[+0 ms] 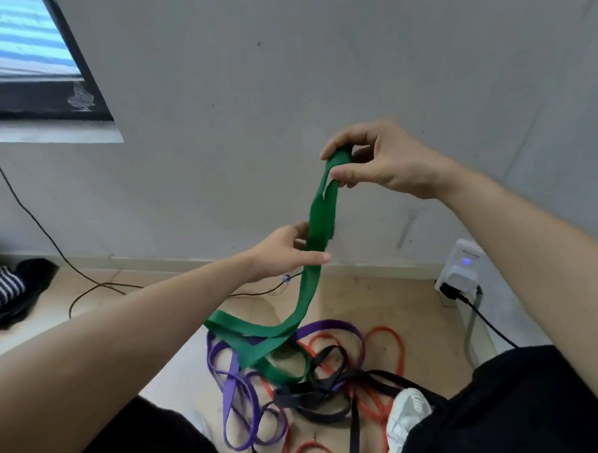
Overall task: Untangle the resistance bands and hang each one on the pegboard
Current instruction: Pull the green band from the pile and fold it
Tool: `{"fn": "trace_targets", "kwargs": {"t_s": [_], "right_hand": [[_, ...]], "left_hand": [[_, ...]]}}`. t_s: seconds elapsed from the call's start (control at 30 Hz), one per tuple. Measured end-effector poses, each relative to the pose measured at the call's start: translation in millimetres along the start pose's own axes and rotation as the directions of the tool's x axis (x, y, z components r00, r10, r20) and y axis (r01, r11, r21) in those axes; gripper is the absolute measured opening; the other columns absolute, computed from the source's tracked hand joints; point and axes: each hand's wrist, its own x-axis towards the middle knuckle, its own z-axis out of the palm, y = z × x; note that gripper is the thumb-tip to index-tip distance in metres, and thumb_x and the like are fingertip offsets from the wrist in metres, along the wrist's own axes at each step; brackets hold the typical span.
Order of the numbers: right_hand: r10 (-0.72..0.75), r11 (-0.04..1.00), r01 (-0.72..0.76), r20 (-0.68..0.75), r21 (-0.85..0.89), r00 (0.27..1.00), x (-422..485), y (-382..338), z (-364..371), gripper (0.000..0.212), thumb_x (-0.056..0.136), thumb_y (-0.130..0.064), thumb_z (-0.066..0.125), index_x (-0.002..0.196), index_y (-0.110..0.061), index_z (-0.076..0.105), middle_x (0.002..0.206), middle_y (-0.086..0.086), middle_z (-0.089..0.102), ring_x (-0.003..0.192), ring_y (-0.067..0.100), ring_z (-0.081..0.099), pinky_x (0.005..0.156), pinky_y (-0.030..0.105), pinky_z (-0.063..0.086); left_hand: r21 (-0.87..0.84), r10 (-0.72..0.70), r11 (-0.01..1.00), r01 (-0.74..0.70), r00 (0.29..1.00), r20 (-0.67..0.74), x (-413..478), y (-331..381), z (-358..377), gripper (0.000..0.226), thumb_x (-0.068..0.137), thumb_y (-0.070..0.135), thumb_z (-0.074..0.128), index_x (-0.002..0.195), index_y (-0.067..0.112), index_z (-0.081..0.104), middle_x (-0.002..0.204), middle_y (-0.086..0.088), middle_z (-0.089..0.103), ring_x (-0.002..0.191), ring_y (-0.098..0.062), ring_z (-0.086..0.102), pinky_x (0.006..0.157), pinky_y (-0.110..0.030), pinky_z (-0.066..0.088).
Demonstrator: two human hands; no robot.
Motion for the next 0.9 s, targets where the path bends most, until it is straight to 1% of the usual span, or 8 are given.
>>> {"fn": "trace_targets", "kwargs": {"t_s": [0.07,0.2,0.3,0.37,0.43,0.53,0.73,0.9], "right_hand": [[-0.021,0.999,0.022,-0.048,0.028,0.999,0,0,-11,0.02,0.086,-0.003,0.073,0.105,-0.01,0.069,0.081,0.001,0.069,0.074,0.02,0.065,0.075,0.033,0.058],[-0.06,0.995,0.07,-0.14,0.07,0.988,-3,-2,-25,0.018,0.084,-0.011,0.074,0.101,-0.013,0.069,0.085,0.006,0.067,0.074,0.021,0.063,0.07,0.03,0.056],[-0.051,0.995,0.071,-0.246,0.069,0.968,-5,4,-32,0.015,0.085,-0.012,0.075,0.098,-0.01,0.068,0.082,0.005,0.066,0.074,0.02,0.063,0.069,0.031,0.054],[-0.031,0.998,0.048,-0.303,0.05,0.952,-6,13,-36,0.015,0.086,-0.012,0.075,0.098,-0.01,0.067,0.081,0.005,0.065,0.074,0.021,0.062,0.068,0.032,0.053],[0.003,0.999,0.012,-0.34,0.04,0.94,-8,26,-41,0.017,0.086,-0.012,0.075,0.102,-0.01,0.067,0.083,0.006,0.065,0.074,0.022,0.061,0.068,0.031,0.053],[0.075,0.997,-0.066,-0.376,0.036,0.924,-14,50,-50,0.019,0.088,-0.01,0.073,0.106,-0.011,0.067,0.088,0.01,0.065,0.074,0.023,0.061,0.067,0.032,0.053],[0.254,0.966,-0.252,-0.313,0.048,0.915,-24,94,-44,0.016,0.091,-0.007,0.069,0.105,-0.013,0.064,0.09,0.008,0.063,0.062,0.015,0.06,0.058,0.022,0.052],[0.39,0.911,-0.358,-0.147,0.207,0.909,-24,104,-38,0.024,0.096,-0.015,0.063,0.12,-0.015,0.062,0.096,0.01,0.062,0.067,0.023,0.064,0.065,0.028,0.057]], "left_hand": [[0.061,-0.05,0.997,0.049,0.999,0.01,8,-10,6,0.064,0.083,0.042,0.08,0.137,0.017,0.057,0.124,0.001,0.07,0.113,-0.018,0.067,0.104,-0.042,0.053],[0.062,-0.069,0.996,0.07,0.998,-0.009,21,-17,14,0.046,0.089,0.035,0.075,0.129,0.015,0.065,0.115,0.004,0.074,0.104,-0.012,0.07,0.097,-0.032,0.056],[0.141,0.007,0.99,0.006,0.996,-0.087,24,-9,19,0.023,0.099,0.022,0.061,0.12,0.015,0.068,0.102,0.007,0.072,0.095,-0.013,0.069,0.08,-0.02,0.053],[0.232,0.062,0.972,-0.034,0.991,-0.115,23,-9,15,0.027,0.102,0.014,0.052,0.123,0.019,0.067,0.104,0.011,0.069,0.092,-0.015,0.068,0.076,-0.019,0.051],[0.19,0.047,0.982,-0.021,0.99,-0.136,19,-11,5,0.03,0.103,0.009,0.048,0.124,0.02,0.066,0.11,0.011,0.071,0.088,-0.015,0.072,0.078,-0.023,0.058],[0.086,0.013,0.996,0.003,0.981,-0.192,13,-8,-15,0.019,0.099,0.003,0.052,0.104,0.013,0.068,0.097,-0.001,0.077,0.091,-0.019,0.073,0.089,-0.03,0.058],[0.004,0.038,0.999,-0.038,0.986,-0.164,-14,11,-50,0.016,0.085,0.005,0.078,0.096,0.014,0.072,0.081,0.009,0.075,0.082,-0.006,0.071,0.082,-0.023,0.052],[-0.069,0.09,0.991,-0.111,0.965,-0.248,-25,30,-63,0.019,0.085,0.023,0.079,0.098,0.01,0.074,0.082,0.0,0.071,0.08,-0.012,0.067,0.084,-0.029,0.055]]}}
